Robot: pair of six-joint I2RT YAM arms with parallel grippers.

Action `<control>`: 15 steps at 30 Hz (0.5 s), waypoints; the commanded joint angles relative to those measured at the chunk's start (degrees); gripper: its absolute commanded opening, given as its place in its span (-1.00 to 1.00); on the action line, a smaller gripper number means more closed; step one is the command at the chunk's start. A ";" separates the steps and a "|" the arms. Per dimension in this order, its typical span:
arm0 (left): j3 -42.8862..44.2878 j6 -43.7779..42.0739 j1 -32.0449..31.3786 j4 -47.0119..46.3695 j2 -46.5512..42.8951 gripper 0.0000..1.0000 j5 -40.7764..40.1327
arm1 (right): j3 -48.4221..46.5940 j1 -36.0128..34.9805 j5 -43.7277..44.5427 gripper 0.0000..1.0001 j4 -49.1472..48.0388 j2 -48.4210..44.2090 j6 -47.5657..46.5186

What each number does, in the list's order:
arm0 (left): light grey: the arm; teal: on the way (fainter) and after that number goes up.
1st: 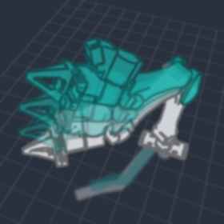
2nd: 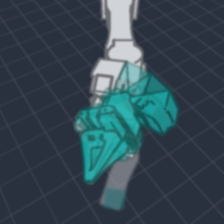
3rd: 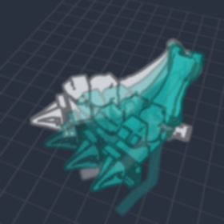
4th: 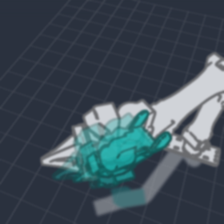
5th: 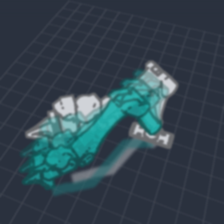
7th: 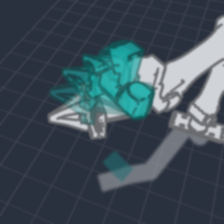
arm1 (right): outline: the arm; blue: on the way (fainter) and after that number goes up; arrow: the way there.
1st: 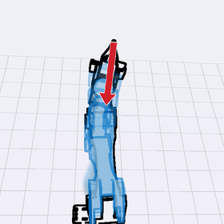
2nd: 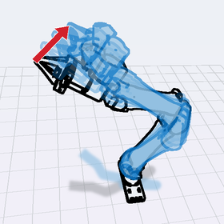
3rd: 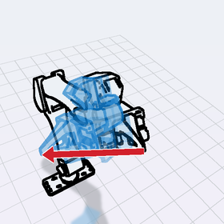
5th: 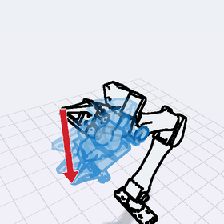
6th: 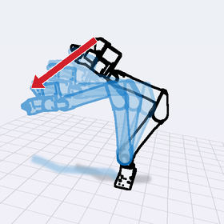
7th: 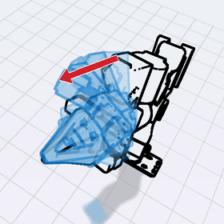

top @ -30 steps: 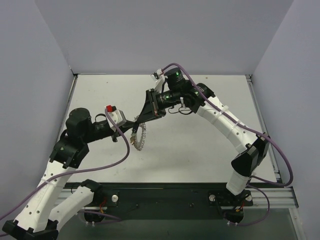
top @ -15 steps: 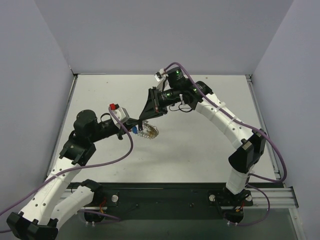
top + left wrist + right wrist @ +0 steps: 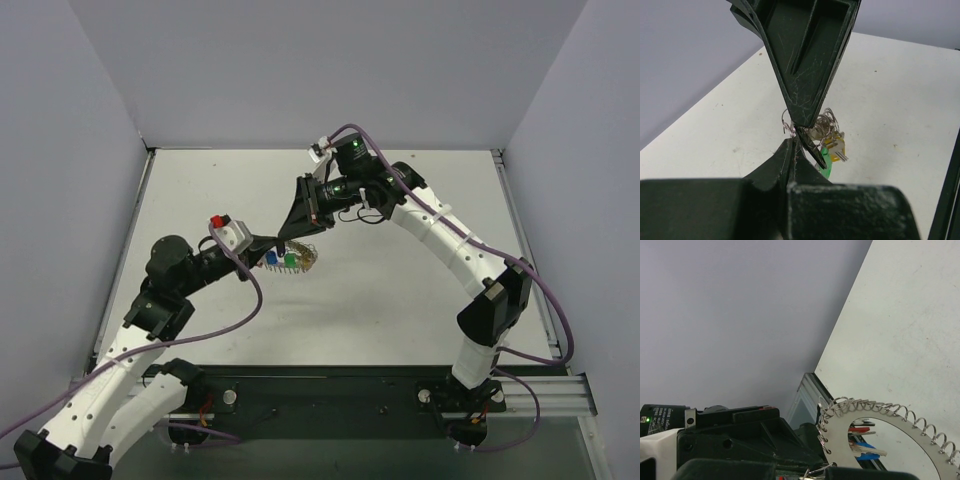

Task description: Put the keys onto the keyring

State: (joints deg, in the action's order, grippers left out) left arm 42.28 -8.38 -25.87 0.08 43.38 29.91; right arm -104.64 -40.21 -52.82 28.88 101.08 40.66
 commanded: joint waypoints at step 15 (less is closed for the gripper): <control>-5.71 4.42 -0.50 -14.66 -6.10 -1.00 -2.23 | -5.66 -4.00 -6.86 -0.89 -3.13 -4.75 -1.55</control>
State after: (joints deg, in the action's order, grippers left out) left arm 38.04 -5.98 -26.17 -8.71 38.57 28.08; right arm -107.18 -42.33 -53.71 28.03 100.27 38.94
